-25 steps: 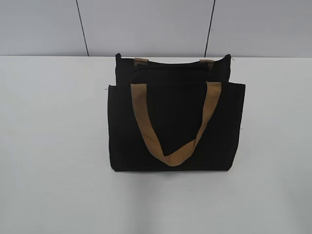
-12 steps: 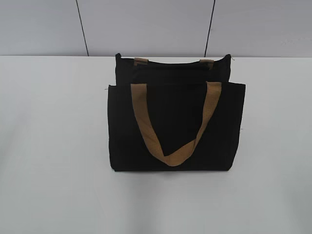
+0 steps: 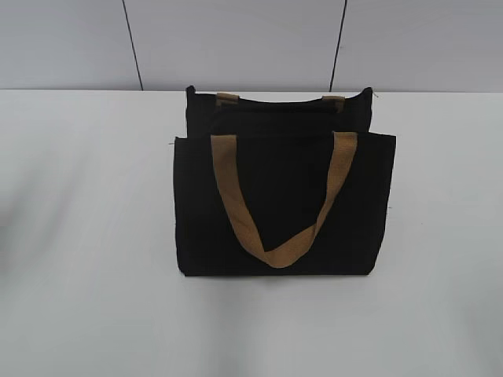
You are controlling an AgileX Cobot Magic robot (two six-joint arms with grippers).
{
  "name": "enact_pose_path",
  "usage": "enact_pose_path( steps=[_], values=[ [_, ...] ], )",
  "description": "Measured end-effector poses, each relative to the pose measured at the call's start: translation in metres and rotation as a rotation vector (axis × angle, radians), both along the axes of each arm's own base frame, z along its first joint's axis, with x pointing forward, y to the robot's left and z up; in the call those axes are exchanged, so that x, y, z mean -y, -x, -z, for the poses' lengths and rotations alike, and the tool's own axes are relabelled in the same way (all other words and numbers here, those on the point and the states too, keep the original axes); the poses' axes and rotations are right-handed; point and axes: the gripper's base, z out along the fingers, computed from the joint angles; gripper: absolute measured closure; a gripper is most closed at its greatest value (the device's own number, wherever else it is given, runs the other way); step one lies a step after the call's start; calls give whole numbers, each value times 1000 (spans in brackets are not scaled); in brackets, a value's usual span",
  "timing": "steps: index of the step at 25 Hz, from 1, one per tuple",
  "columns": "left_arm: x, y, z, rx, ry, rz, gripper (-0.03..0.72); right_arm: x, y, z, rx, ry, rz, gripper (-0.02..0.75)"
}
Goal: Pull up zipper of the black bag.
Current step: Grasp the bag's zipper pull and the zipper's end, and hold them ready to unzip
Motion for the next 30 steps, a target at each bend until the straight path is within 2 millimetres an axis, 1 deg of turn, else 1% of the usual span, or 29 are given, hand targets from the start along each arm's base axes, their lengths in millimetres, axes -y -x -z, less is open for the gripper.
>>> enact_pose_path(
  steps=[3,6,11,15,21,24,27,30],
  values=[
    [13,-19,29,-119,-21,147,230,0,0,0,0,0,0,142],
    [28,-30,55,-216,-85,336,232,0,0,0,0,0,0,142],
    [47,-43,88,-280,-170,606,246,0,0,0,0,0,0,142],
    [56,-58,111,-295,-145,762,299,0,0,0,0,0,0,142],
    [64,-79,139,-316,-157,924,314,-1,0,0,1,-14,-9,143],
    [69,-91,145,-305,-163,960,314,-4,0,-1,3,-41,-26,143],
    [84,-98,151,-301,-169,1009,315,-5,0,-1,6,-58,-36,143],
    [104,-102,160,-304,-178,1061,315,-6,0,-1,6,-60,-37,143]
  ],
)
